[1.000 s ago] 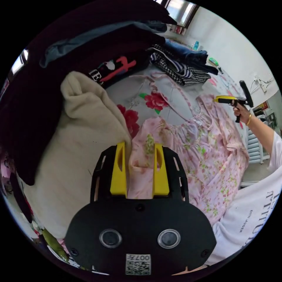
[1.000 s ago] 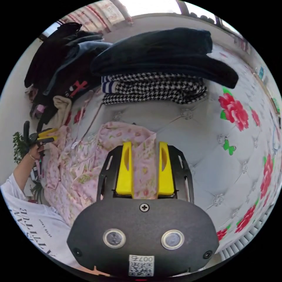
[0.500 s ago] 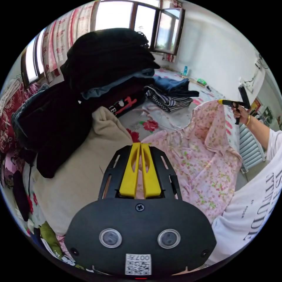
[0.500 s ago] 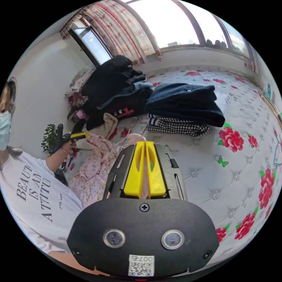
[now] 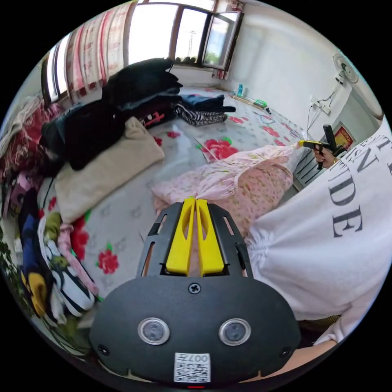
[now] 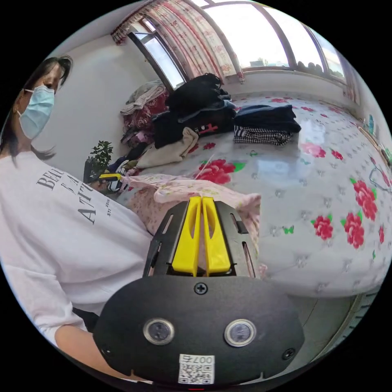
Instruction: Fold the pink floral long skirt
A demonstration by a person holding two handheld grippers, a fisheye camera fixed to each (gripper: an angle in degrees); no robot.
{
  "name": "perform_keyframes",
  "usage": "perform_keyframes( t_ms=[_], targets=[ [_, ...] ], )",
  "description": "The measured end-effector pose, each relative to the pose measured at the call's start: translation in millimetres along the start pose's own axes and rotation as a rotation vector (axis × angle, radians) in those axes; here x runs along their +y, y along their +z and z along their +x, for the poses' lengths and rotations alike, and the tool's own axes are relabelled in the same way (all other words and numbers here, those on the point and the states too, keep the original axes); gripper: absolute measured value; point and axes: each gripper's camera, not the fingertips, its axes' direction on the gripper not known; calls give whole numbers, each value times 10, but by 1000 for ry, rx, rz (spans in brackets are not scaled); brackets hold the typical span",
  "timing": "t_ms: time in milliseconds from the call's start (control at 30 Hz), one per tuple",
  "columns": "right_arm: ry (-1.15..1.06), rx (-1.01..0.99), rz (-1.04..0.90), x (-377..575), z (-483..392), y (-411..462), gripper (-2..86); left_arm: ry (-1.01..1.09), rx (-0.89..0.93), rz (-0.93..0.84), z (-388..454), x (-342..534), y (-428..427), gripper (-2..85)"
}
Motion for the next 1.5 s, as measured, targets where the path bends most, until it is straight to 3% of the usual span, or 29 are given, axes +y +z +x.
perform_keyframes(
  t_ms=[233,367,433,533,700,933,1067,1267,1367,1500],
  targets=[
    [317,4,-141,1132,658,535,78,-295,80,-239,-132,872,409,17],
    [566,-9,22,1588,922,332,135,-522,24,-96,-302,1141,-183,51],
    [779,-80,176,1979,1116,304,160,-658,43,-16,-416,1322,-434,57],
    [978,-242,257,2330,1332,595,173,-848,98,57,-585,1601,-651,67],
    [1088,-370,307,2349,1420,1012,155,-1044,185,107,-755,1874,-817,76],
    [1225,-192,204,2176,1412,1011,84,-1114,227,142,-850,2038,-1184,80],
    [1219,-125,163,2027,1346,972,40,-1123,254,188,-852,2106,-1389,80],
    [1121,-79,306,1662,1186,936,2,-1093,277,216,-827,2060,-1602,82],
    [812,-43,245,861,888,996,-1,-1096,295,236,-834,2064,-1686,84],
    [148,55,-38,-503,-264,1566,0,-1118,303,259,-846,2085,-1795,88]
  ],
)
